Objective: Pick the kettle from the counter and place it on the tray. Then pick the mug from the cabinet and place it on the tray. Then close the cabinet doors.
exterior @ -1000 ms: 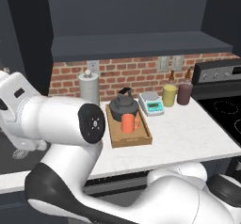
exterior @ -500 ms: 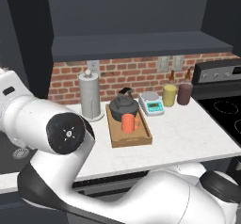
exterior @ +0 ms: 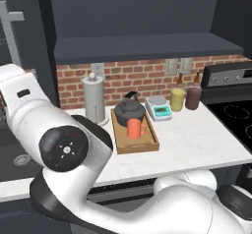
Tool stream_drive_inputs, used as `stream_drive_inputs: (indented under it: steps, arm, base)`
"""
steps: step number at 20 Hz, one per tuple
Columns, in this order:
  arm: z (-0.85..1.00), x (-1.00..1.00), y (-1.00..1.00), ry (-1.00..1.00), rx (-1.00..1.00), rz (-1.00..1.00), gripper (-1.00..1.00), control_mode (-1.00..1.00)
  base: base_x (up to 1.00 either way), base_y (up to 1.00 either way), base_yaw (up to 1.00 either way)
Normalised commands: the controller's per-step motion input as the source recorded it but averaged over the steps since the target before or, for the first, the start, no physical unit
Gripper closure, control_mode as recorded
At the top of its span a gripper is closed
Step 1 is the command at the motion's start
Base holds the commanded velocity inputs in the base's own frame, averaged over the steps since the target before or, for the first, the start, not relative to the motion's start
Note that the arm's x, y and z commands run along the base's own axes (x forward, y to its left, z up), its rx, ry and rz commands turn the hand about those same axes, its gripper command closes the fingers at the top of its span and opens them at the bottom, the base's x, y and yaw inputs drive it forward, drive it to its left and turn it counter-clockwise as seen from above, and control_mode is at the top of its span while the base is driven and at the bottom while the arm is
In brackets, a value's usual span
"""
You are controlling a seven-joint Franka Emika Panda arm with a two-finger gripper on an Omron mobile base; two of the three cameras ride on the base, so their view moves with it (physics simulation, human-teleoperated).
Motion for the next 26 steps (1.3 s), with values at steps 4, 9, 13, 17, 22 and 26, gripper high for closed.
stream_drive_inputs:
  steps: [4, 9, 13, 17, 22, 26]
  arm:
    - [0.00, 0.27, -0.74, 0.10, 0.00, -0.23, -1.00, -1.00]
    - [0.00, 0.32, -0.78, 0.09, 0.00, -0.26, -1.00, -1.00]
    - [0.00, 0.37, -0.79, 0.08, 0.00, -0.27, -1.00, -1.00]
    - [0.00, 0.40, -0.77, 0.09, 0.00, -0.27, -1.00, -1.00]
    - [0.00, 0.42, -0.76, 0.07, 0.00, -0.28, -1.00, -1.00]
    - [0.00, 0.48, -0.73, 0.06, 0.00, -0.26, -1.00, -1.00]
  base:
    - [0.00, 0.00, 0.00]
    - [0.00, 0.00, 0.00]
    - [0.00, 0.00, 0.00]
    - [0.00, 0.00, 0.00]
    - [0.00, 0.00, 0.00]
    - [0.00, 0.00, 0.00]
